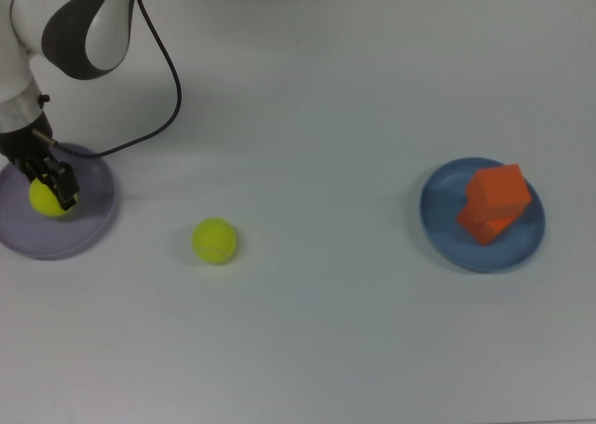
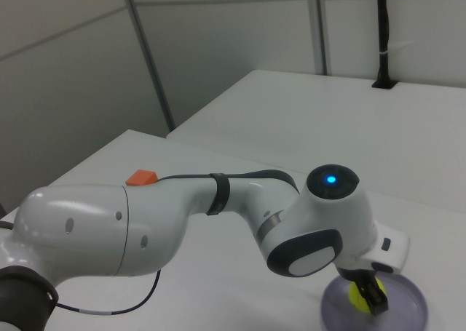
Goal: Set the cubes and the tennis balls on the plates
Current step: 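Carry the tennis ball to the lavender plate and release it, then move the gripper to the other tennis ball and grasp it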
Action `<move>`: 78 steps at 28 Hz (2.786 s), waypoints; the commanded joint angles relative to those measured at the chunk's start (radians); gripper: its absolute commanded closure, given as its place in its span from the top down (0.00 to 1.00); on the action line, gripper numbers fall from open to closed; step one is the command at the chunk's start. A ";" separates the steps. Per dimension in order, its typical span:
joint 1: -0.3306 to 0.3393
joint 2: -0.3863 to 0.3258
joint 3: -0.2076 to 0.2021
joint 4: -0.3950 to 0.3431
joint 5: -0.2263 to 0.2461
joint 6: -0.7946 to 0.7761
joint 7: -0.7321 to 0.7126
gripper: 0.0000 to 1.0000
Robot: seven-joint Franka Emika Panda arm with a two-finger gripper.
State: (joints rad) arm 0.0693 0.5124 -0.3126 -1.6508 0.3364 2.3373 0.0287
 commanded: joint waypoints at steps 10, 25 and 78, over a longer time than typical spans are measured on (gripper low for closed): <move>0.015 -0.072 0.007 0.048 0.053 -0.035 0.005 1.00; 0.078 -0.080 0.199 0.051 0.039 -0.023 0.100 1.00; 0.152 0.069 0.214 0.028 -0.057 0.137 0.183 0.18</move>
State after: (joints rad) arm 0.2155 0.5850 -0.0969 -1.6259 0.2958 2.4574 0.1835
